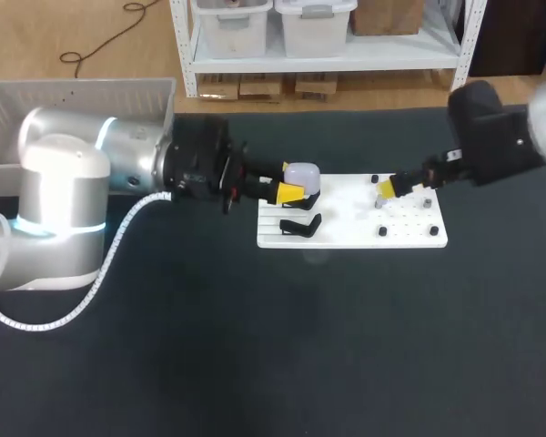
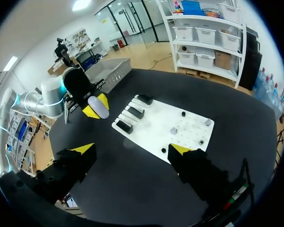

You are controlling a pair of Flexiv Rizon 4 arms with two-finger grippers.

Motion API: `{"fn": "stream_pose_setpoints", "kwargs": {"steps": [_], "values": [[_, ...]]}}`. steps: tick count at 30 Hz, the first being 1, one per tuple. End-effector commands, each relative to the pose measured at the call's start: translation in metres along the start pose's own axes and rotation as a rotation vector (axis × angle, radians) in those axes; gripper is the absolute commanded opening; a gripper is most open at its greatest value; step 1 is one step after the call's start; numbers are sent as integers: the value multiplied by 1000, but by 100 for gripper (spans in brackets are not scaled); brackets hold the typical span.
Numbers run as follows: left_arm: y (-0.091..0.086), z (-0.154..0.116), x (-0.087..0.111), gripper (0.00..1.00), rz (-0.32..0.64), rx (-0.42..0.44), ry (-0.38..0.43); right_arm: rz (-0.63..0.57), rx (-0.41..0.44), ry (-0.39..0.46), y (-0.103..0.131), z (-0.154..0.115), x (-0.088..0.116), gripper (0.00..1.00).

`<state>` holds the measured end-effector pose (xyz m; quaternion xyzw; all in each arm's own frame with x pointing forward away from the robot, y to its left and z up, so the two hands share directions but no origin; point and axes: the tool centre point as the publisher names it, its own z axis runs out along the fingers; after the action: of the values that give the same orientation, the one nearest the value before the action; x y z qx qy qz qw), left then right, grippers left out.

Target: Pick up each earbud case from the left stands, insert the matching earbuds, close the lid, and place the case in the box.

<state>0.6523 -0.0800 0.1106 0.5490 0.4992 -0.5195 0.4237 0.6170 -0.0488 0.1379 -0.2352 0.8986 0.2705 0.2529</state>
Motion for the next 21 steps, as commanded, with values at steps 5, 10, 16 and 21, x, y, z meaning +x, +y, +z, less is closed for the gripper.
{"fn": "stream_pose_setpoints", "kwargs": {"steps": [5,10,16,21], "values": [[-6,-1,2,0,12,-36,-3,-9,-38,36,14,18,-5,100],[-6,-2,3,0,16,-41,-13,-19,-52,68,24,27,-1,100],[-6,-2,4,0,42,-62,-18,-28,-67,91,35,37,-1,100],[-6,-2,4,0,42,-62,-18,-37,-76,98,45,44,-5,100]]}}
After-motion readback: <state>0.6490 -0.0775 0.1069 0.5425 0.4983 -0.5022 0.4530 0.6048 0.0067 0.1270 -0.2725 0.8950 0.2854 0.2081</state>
